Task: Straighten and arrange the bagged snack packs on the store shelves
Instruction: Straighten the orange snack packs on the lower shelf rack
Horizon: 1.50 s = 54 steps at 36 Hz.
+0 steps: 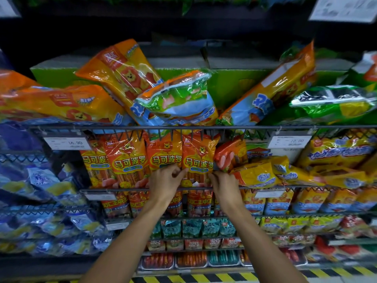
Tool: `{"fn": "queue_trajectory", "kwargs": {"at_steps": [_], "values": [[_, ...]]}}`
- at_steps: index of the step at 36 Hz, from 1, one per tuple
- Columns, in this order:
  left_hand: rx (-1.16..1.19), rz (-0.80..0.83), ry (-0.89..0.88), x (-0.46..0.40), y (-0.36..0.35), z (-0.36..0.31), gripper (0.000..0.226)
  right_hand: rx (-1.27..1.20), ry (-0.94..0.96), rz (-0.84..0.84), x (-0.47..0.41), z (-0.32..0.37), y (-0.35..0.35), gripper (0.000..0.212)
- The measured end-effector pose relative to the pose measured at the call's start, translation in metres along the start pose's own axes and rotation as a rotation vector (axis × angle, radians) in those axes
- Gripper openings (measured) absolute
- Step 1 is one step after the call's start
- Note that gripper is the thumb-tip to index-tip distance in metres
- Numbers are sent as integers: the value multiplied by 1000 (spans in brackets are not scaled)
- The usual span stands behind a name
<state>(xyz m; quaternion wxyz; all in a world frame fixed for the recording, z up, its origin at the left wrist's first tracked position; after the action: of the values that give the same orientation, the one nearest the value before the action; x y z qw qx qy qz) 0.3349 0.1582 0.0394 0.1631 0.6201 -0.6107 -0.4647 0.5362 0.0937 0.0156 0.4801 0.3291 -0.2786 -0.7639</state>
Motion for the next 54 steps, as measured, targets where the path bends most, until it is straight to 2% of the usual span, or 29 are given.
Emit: {"fn": "queue_trajectory", "kwargs": {"at_steps": [6, 8, 10, 11, 16, 21, 23, 26, 29, 34, 42, 47, 54], "values": [[-20, 32, -18, 3, -13, -2, 41, -7, -21, 163, 11, 4, -9, 16], [1, 8, -48, 10, -11, -7, 33, -35, 26, 168, 23, 9, -2, 36], [95, 3, -90, 21, -15, -13, 19, -103, 81, 135, 35, 10, 10, 55], [152, 7, -116, 28, -19, -16, 21, -125, 104, 117, 41, 11, 18, 57], [375, 143, -243, 59, -45, -50, 38, -160, 246, -19, 67, -1, 56, 46], [463, 253, -188, 68, -67, -83, 49, -180, 266, -353, 84, -38, 114, 45], [475, 270, -145, 68, -74, -93, 57, -147, 230, -430, 86, -53, 131, 46], [513, 309, -57, 68, -88, -98, 67, -141, 84, -402, 77, -82, 137, 57], [540, 345, -13, 72, -99, -102, 70, -107, 34, -304, 67, -100, 128, 64], [594, 302, 23, 79, -104, -107, 67, -77, 72, -245, 58, -110, 122, 58], [754, 260, 126, 87, -114, -121, 66, -67, 138, -260, 42, -122, 135, 31], [781, 266, 103, 85, -107, -140, 69, -36, 135, -298, 37, -129, 145, 31], [676, 68, 197, 74, -83, -110, 42, -21, 115, -297, 38, -127, 146, 31]]}}
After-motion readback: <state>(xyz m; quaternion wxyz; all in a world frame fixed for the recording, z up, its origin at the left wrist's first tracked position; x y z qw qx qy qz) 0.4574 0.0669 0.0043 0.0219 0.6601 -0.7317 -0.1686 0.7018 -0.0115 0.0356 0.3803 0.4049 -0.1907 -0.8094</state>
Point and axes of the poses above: each hand's wrist, its own x-axis away from the middle knuckle, its own y-axis out of the back of the hand, z = x × y, the point moved 10 cm from there along -x, towards the middle knuckle, and after that the axes turned 2 degrees about -x, right-handed, at the moved point
